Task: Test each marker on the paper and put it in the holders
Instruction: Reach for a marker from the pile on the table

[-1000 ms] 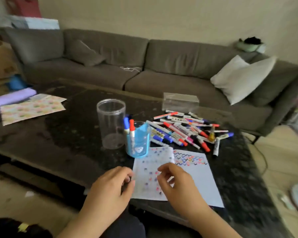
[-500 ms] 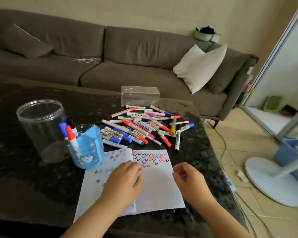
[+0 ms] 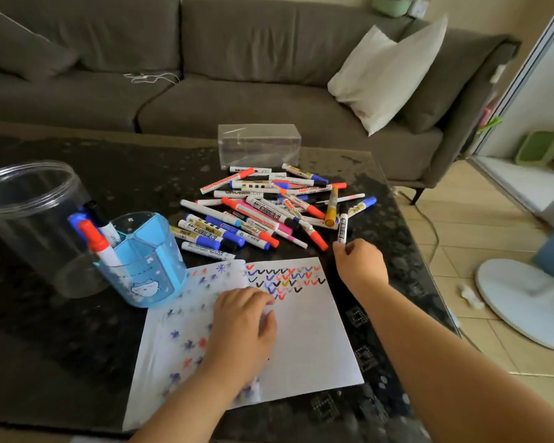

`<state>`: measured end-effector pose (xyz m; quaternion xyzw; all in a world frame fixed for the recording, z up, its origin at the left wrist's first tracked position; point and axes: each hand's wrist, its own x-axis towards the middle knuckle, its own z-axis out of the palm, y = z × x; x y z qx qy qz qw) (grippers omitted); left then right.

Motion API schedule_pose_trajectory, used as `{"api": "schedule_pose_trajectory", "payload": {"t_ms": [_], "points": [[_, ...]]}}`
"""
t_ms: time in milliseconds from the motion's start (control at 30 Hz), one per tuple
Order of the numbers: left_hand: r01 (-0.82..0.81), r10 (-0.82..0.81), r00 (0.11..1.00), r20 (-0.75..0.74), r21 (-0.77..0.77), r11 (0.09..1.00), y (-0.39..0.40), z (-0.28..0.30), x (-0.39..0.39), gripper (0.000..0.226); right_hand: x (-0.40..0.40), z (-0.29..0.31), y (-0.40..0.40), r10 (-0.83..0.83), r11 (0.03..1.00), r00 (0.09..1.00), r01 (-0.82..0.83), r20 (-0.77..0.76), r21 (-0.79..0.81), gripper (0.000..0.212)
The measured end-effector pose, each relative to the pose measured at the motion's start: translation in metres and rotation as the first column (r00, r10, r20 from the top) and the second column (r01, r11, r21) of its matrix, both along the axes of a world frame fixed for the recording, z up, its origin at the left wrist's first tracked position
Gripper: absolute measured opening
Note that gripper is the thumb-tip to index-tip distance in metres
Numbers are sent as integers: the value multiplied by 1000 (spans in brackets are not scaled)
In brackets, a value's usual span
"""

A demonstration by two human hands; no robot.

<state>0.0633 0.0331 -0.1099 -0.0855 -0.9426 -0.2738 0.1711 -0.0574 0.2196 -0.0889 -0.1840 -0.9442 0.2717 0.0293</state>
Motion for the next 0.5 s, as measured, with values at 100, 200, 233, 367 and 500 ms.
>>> {"api": "schedule_pose_trajectory", "payload": {"t_ms": [100,200,233,367,500], "points": [[-2,2,999,52,8,1000,0,-1,2,16,0,4,0,-23,998,998,26,62,-55,29],[14,-16,998,60,44,999,-1,0,1,15,18,21,2,-18,989,999,23,37,-147,28],[9,-12,998,54,55,998,-2,1,1,13,29,27,3,4,982,1000,0,17,-187,29],[-100,23,972,235,320,942,0,28,8,14,100,51,1,229,895,973,-209,4,-395,20],[-319,-213,846,489,784,533,7,69,25,27,171,60,-5,489,577,872,-314,11,-754,22]]}}
